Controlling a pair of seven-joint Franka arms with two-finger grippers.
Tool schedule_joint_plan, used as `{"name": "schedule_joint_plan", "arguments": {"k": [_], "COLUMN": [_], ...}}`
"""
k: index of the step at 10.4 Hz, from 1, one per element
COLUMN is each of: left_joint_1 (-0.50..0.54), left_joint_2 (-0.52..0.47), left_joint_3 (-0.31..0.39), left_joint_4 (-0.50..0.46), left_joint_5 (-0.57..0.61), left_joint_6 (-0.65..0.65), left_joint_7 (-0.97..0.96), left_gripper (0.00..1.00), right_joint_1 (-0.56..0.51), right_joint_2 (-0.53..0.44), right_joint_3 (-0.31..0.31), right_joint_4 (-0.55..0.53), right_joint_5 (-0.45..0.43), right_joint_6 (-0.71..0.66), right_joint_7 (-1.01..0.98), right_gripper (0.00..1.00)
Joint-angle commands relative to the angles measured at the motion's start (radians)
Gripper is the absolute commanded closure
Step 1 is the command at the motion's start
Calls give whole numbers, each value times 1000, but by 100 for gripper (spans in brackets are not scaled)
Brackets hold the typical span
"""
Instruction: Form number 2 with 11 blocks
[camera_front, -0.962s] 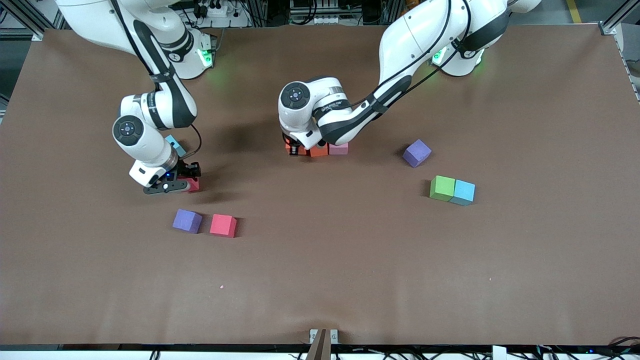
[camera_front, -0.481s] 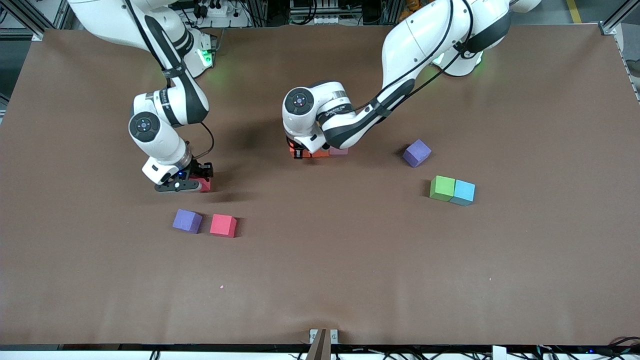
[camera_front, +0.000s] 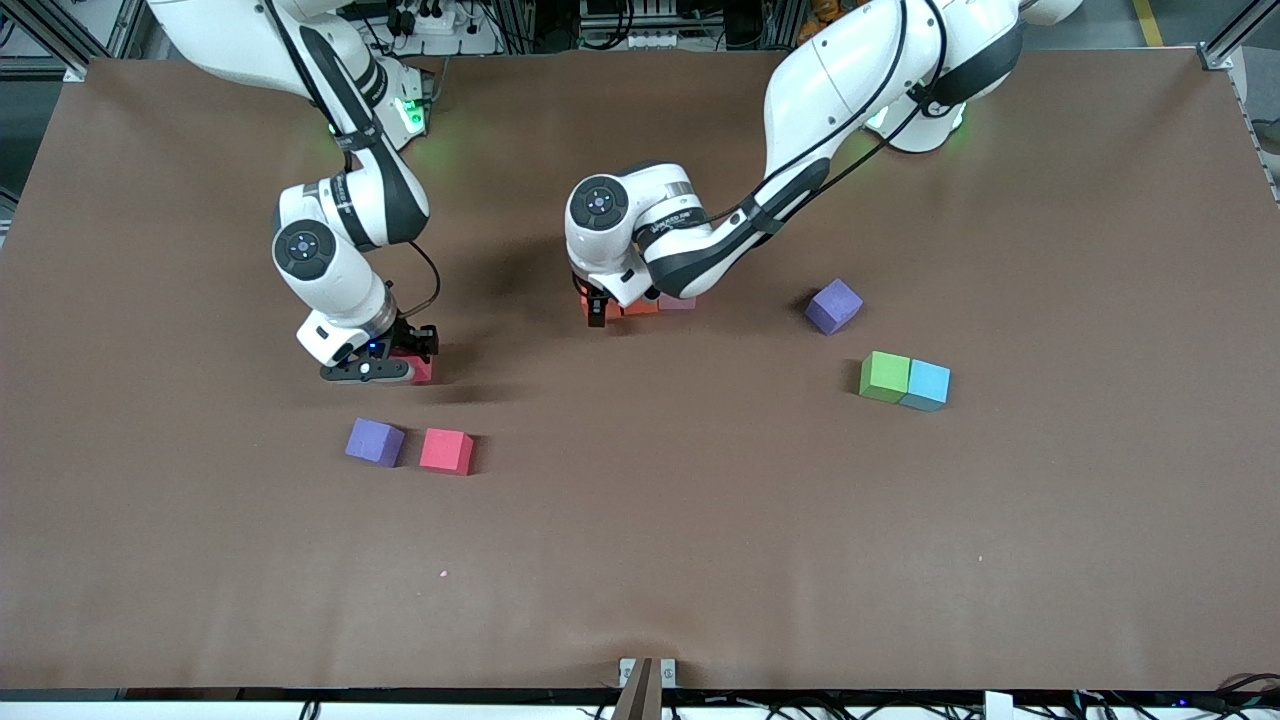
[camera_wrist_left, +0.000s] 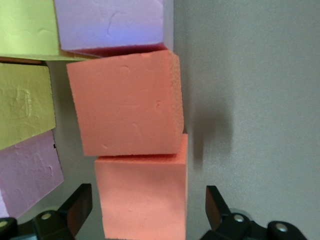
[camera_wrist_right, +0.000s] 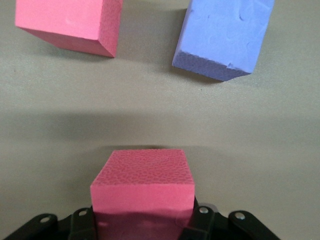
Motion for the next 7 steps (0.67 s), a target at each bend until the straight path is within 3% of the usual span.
{"name": "schedule_joint_plan", "arguments": {"k": [1,3,7], "left_joint_1": [8,37,190], "left_joint_2": [-33,-63,-102], "left_joint_3": [-6,-27,-154], "left_joint_4": [-13,-9,-6], "left_joint_5": [3,2,5], "left_joint_6": [0,-34,-115], "left_joint_7": [-61,-60,42], "left_gripper": [0,0,0], "right_joint_1": [34,86,142], "right_joint_2": [-1,15,36], "right_joint_3": [-2,-3,-2], "right_joint_4": [16,47,108], "right_joint_5": [36,55,76], "right_joint_6": [-15,-15,-83], "right_joint_7": [37,112,168], "right_gripper": [58,58,58]}}
